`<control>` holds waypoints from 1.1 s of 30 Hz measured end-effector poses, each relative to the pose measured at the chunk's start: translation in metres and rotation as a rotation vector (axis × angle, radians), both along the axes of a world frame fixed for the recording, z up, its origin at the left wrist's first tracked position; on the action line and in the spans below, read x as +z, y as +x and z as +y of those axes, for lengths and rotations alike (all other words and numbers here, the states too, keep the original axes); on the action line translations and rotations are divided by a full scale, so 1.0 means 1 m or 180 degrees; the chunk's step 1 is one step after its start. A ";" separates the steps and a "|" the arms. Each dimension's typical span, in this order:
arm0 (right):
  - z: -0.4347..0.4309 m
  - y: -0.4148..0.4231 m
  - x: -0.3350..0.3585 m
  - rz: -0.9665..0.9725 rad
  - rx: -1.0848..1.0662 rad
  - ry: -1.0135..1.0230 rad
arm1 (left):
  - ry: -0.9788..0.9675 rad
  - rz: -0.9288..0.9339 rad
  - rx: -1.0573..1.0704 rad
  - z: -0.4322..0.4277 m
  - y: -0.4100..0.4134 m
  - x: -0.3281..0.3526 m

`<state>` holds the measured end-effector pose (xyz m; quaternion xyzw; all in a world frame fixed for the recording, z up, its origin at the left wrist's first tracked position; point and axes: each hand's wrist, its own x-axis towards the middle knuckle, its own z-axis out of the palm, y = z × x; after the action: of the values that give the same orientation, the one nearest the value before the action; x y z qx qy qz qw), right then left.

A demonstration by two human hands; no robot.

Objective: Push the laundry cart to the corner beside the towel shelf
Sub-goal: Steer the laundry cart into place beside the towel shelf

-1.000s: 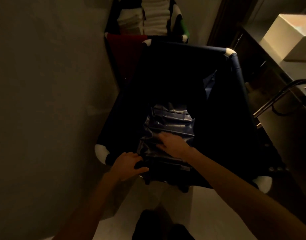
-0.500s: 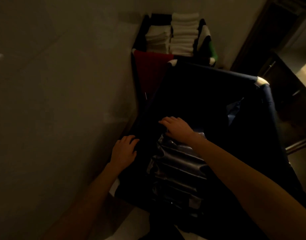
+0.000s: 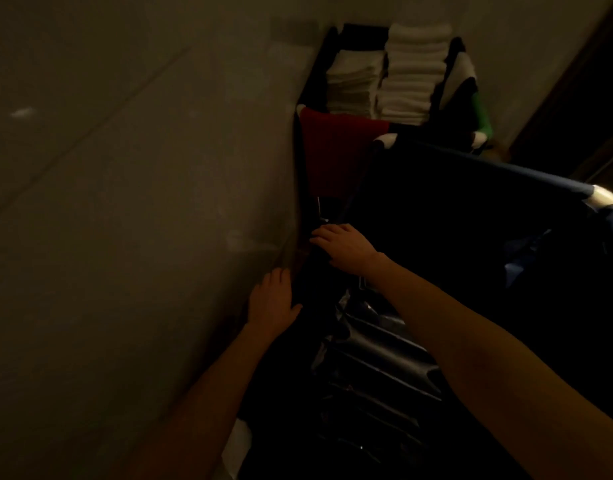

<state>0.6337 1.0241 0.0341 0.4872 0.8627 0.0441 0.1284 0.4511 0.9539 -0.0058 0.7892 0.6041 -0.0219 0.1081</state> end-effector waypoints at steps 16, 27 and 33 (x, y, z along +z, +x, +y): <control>0.047 -0.002 -0.039 -0.0588 0.0392 -0.0098 | -0.0694 -0.0002 0.0041 0.035 0.025 -0.019; 0.056 -0.004 -0.047 -0.0817 0.1319 -0.0198 | -0.1151 -0.0062 0.0151 0.033 0.026 -0.019; 0.056 -0.018 -0.039 -0.0744 0.1417 -0.0155 | -0.1162 -0.0097 0.0274 0.027 0.013 -0.011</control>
<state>0.6157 1.0801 -0.0050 0.2737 0.9288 0.1065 0.2262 0.4644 0.9811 -0.0170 0.7302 0.6215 -0.1145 0.2595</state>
